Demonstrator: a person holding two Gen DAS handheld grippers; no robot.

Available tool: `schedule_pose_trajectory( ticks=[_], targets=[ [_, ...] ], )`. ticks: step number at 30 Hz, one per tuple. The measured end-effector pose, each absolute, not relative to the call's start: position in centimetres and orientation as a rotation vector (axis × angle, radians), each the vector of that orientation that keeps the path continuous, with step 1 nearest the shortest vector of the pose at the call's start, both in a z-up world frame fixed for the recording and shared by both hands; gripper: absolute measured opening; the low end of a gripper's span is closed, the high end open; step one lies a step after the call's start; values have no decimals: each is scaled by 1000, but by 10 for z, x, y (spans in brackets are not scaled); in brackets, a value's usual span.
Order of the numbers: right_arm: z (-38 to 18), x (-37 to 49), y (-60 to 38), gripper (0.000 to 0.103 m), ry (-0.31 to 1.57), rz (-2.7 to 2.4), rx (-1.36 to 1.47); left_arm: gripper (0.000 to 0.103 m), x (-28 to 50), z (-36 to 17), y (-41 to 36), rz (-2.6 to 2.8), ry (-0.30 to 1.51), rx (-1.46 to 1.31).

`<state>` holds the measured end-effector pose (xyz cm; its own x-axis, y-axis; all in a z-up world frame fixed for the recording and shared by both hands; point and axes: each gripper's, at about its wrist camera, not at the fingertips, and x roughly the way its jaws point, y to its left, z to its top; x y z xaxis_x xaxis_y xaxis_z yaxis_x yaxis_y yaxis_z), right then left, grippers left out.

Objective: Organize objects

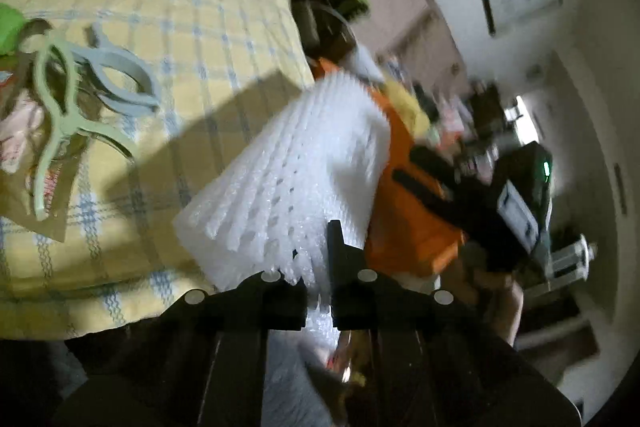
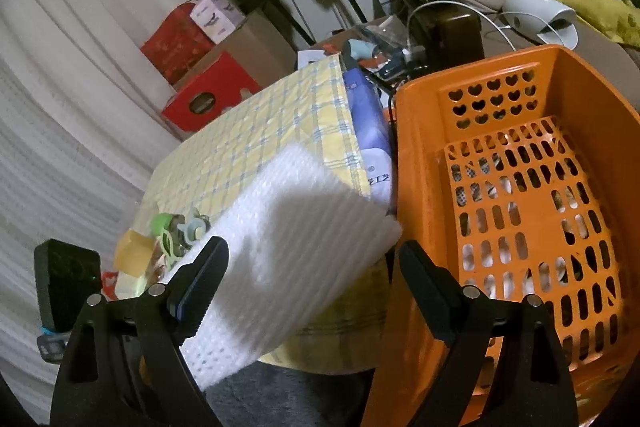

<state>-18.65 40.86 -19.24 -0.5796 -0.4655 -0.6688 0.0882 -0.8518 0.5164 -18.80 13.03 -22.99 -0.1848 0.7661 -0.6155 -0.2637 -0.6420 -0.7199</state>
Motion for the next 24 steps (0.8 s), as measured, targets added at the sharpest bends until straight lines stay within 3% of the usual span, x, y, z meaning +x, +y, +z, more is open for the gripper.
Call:
schedule_pose_trajectory(
  ticks=[6,10,17,24],
  targets=[
    [-196,-188,410,89,-715,-2392,1214,7,-176,-214,123,1932,-290,-1373],
    [-190,-187,398,89,-635,-2364,1185,7,-157,-199,122,1972,-45,-1272],
    [-186,-179,356,89,-395,-2242,1171,7,-143,-183,115,1977,10,-1200],
    [-198,-175,333,90,-396,-2088,1187,7,-153,-185,107,2075,-31,-1238]
  ],
)
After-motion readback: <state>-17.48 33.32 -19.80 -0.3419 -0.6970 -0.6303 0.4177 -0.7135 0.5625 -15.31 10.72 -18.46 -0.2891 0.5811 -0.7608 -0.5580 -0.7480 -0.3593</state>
